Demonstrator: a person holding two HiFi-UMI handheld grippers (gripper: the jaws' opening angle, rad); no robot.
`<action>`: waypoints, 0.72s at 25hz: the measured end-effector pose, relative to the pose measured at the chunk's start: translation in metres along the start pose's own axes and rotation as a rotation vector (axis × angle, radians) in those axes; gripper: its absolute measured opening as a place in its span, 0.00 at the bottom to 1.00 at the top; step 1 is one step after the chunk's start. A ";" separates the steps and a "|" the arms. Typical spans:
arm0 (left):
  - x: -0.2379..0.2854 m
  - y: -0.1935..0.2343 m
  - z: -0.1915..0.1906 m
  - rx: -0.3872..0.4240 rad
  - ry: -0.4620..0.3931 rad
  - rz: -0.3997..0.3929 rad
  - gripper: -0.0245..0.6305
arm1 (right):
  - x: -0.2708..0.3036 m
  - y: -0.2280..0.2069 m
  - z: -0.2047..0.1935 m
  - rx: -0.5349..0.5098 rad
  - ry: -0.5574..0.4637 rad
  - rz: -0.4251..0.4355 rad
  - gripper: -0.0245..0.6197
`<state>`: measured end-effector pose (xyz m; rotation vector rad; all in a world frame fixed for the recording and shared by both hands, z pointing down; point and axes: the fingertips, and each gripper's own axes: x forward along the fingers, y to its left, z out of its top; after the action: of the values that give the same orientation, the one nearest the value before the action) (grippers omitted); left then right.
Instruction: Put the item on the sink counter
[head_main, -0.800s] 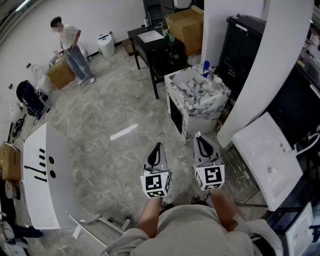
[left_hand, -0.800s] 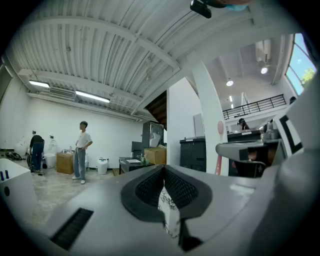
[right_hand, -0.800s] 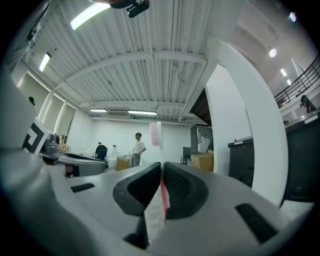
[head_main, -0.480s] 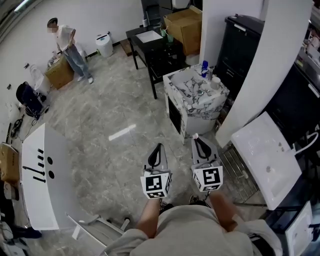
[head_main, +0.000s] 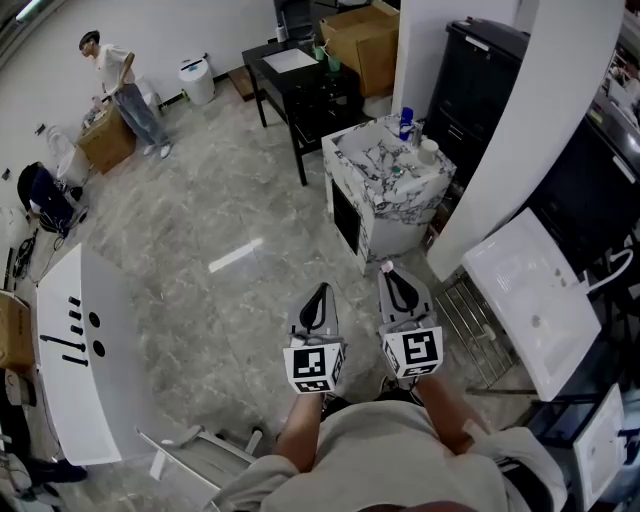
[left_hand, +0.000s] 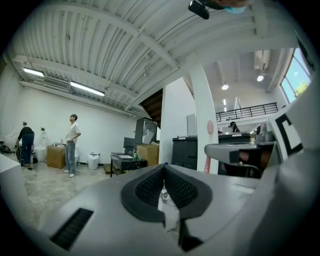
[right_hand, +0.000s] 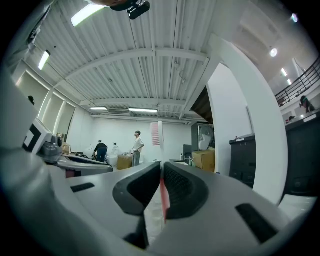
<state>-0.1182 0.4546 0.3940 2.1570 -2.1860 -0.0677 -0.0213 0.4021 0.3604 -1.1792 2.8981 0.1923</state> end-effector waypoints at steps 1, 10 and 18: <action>-0.002 0.002 -0.003 -0.002 0.003 -0.008 0.05 | 0.000 0.005 -0.002 0.001 0.003 0.000 0.07; -0.010 0.032 -0.032 -0.043 0.059 -0.064 0.05 | 0.004 0.025 -0.019 0.026 0.056 -0.029 0.07; 0.042 0.021 -0.045 -0.035 0.091 -0.097 0.05 | 0.030 -0.027 -0.037 0.031 0.065 -0.071 0.07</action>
<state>-0.1357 0.4139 0.4412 2.2006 -2.0164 -0.0122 -0.0222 0.3575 0.3925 -1.3048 2.8965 0.1098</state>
